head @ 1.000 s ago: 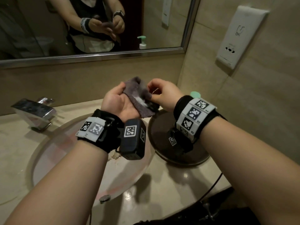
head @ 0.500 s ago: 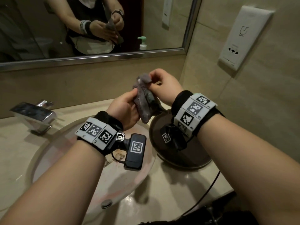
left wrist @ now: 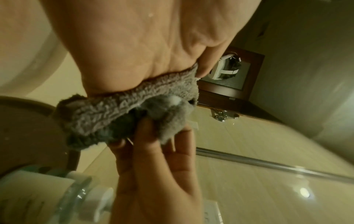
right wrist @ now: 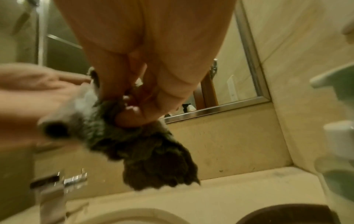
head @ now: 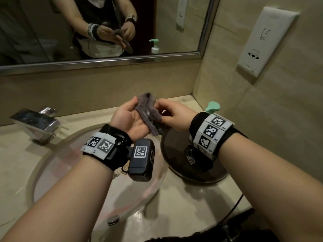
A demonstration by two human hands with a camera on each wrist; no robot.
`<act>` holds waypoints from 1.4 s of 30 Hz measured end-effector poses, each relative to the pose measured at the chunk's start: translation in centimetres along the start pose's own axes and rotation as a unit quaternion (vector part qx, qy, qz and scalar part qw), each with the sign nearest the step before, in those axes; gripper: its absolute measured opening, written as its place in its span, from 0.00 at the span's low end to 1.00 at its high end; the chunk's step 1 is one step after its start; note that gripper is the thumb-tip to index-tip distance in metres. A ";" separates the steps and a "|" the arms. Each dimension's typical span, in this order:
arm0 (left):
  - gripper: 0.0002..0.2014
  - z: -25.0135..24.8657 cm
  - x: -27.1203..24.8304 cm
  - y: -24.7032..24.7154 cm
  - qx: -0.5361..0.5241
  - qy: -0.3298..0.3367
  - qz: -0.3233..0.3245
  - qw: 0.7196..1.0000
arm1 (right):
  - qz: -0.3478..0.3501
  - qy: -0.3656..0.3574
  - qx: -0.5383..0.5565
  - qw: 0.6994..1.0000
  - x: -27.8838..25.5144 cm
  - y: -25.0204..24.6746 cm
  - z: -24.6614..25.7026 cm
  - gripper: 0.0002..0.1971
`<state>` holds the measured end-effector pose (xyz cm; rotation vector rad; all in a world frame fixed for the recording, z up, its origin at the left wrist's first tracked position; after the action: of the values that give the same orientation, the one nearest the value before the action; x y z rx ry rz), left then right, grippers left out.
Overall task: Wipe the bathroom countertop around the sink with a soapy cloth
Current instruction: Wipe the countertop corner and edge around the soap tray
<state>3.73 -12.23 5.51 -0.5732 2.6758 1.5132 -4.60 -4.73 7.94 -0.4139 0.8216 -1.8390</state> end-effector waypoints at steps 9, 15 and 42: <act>0.18 -2.1 0.0 -1.1 0.240 -0.005 -0.078 0.968 | -0.105 0.182 0.045 0.977 1.1 -6.0 -1.9 0.08; 0.14 -3.4 0.4 0.3 0.361 -0.019 -0.083 0.929 | -0.018 0.220 0.053 0.974 1.5 -5.5 -1.9 0.23; 0.12 -12.2 14.7 2.4 0.655 0.035 -0.098 0.748 | 0.034 0.220 -0.106 0.969 14.3 -14.0 -3.9 0.11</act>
<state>-8.78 -25.79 11.17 -0.6707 2.7103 -0.5924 -22.22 -13.10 13.70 -0.1041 1.3264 -1.8086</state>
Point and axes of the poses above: each hand's wrist, its own x-axis towards the middle knuckle, its own y-axis out of the palm, z = x × y, the point moved 4 cm from there along x, towards the middle knuckle, and after that the axes turned 5 degrees about y, right-handed, at the moved point
